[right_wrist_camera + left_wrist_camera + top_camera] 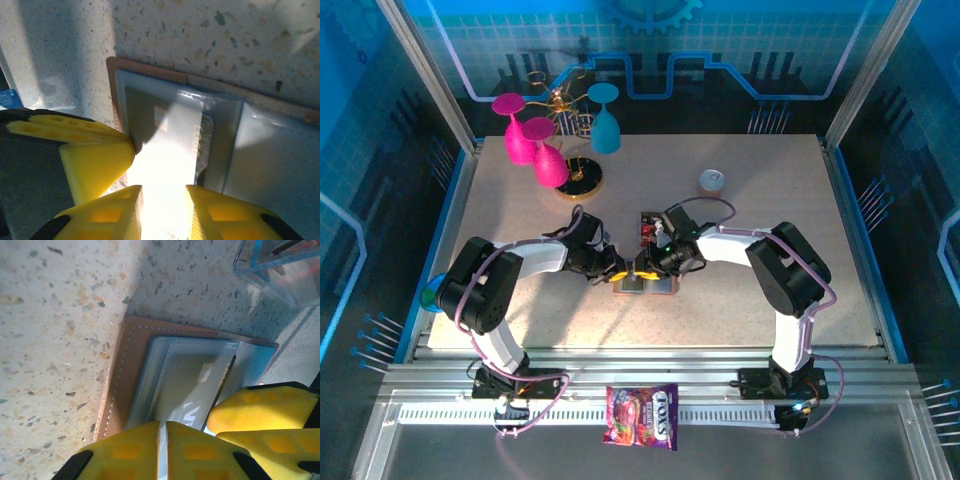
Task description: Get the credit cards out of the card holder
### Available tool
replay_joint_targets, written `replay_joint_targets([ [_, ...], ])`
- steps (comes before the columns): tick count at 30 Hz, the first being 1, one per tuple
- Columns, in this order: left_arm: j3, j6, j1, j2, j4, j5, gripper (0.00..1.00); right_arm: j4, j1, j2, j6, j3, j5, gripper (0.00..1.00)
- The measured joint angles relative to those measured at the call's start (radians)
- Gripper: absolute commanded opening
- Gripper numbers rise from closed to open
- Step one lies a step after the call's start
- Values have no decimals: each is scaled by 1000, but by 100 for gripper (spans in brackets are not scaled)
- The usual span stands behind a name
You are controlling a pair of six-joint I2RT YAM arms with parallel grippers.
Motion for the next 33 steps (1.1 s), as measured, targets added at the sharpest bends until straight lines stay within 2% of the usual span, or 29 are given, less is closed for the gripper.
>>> replay_joint_targets([
  [20,0,3,0,1,0,0,13,-107,1,0,-53,33,57,32],
  [33,0,4,0,1,0,0,14,-60,6,-2,-40,34,26,27],
])
